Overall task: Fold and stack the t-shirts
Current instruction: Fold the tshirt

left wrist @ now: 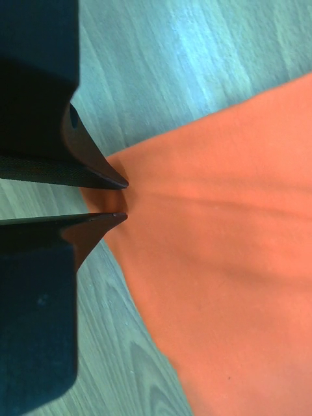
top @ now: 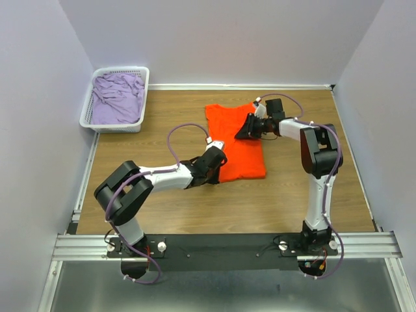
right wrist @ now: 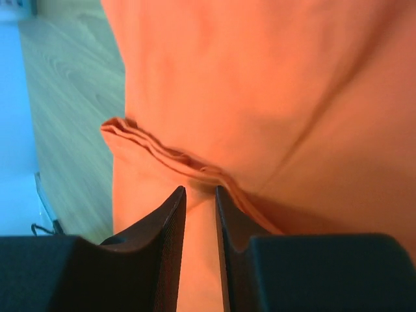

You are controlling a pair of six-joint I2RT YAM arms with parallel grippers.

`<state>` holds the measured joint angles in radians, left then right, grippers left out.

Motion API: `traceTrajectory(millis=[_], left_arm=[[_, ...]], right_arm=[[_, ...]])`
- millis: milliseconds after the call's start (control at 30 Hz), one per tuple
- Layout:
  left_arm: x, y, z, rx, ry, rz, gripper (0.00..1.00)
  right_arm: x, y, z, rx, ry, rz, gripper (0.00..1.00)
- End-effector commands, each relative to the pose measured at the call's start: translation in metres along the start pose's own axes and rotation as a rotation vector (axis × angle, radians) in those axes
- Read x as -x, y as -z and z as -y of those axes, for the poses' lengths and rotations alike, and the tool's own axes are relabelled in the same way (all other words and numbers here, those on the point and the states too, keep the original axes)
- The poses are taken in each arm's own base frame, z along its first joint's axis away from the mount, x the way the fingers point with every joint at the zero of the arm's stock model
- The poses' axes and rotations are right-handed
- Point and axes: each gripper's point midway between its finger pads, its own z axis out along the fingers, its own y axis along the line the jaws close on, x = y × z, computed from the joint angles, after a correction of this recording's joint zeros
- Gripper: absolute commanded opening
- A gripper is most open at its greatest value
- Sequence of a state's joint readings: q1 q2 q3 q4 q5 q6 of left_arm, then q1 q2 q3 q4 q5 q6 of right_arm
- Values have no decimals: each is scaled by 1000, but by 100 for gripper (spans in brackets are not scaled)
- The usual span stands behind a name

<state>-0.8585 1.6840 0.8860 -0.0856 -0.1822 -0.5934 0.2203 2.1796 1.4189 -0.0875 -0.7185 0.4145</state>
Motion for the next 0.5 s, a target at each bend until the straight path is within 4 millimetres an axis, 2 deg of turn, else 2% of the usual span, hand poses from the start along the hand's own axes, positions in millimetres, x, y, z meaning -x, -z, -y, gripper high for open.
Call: traceTrajectory(millis=[0,67,100,133,167,200,233,267,300,333,367,400,467], left_arm=[[-24,8,-17,59,-3,-80,29],[-12,11,-15,67,-2,-50,29],[-6,13,-14,69,2,-33,30],[0,15,-15,79,2,-17,30],[8,18,-14,78,10,1,30],[16,22,-12,71,15,21,30],[21,25,-12,68,20,34,31],[33,31,-9,56,31,66,31],[38,34,-8,47,37,79,31],[47,38,-2,19,34,102,31],[51,41,1,1,35,114,31],[55,43,4,-18,36,125,31],[56,43,12,-78,34,128,31]], right_arm=[[34,14,12,-41,39,98,34],[33,23,-2,-14,33,100,39],[38,36,-16,-6,52,126,41],[37,41,-20,-15,51,136,45],[23,45,-16,-26,25,120,46],[24,58,-32,-11,47,141,47],[18,63,-37,-1,46,136,48],[-5,67,-36,13,17,98,48],[-12,72,-42,29,14,90,49],[-20,83,-55,62,29,90,49],[-29,88,-58,71,14,82,49],[-56,88,-49,59,-35,41,49],[-71,98,-58,94,-38,46,48]])
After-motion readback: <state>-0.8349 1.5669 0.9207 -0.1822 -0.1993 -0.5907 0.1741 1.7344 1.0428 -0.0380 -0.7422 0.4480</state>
